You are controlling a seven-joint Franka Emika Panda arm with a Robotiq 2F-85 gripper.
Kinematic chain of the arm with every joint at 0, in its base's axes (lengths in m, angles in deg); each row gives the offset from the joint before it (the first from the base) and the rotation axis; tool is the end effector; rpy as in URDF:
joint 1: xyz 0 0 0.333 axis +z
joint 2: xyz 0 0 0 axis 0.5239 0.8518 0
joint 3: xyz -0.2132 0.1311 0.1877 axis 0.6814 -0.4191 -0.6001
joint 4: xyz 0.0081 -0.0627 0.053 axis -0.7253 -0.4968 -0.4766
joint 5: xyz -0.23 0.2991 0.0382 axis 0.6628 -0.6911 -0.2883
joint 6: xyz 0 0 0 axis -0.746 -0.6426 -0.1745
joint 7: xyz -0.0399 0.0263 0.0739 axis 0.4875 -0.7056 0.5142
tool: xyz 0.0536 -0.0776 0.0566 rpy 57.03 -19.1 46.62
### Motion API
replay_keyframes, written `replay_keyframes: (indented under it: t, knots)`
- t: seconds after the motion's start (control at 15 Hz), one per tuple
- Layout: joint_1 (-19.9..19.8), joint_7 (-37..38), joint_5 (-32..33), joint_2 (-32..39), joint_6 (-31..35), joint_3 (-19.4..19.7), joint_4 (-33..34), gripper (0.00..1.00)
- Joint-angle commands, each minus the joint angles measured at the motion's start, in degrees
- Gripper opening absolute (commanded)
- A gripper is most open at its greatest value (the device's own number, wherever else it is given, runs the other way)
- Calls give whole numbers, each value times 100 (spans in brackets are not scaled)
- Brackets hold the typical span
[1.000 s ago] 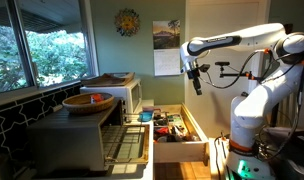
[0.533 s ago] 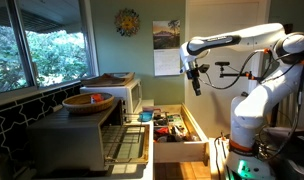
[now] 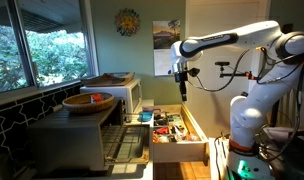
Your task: Push the rack in the toaster oven backwards
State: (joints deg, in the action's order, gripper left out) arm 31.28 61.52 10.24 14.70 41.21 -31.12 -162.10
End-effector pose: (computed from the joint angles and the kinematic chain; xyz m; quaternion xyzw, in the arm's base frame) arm 0.3166 -0.0193 0.5255 -0.9840 -0.1099 0.0659 0.1235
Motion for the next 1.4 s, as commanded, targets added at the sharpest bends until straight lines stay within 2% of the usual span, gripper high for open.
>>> replay_keyframes:
  t: [0.0, 0.2, 0.27, 0.4, 0.8, 1.33]
  knots:
    - [232, 773, 74, 203, 533, -697, 61, 100]
    - [395, 1330, 174, 364, 743, -1180, 114, 100]
    - [406, 1075, 98, 245, 671, -944, 54, 100]
    - [472, 1144, 100, 286, 687, -1025, 59, 100]
    - [447, 1121, 90, 276, 685, -918, 67, 100]
    - [685, 1161, 78, 1246, 1363, -1157, 63, 100]
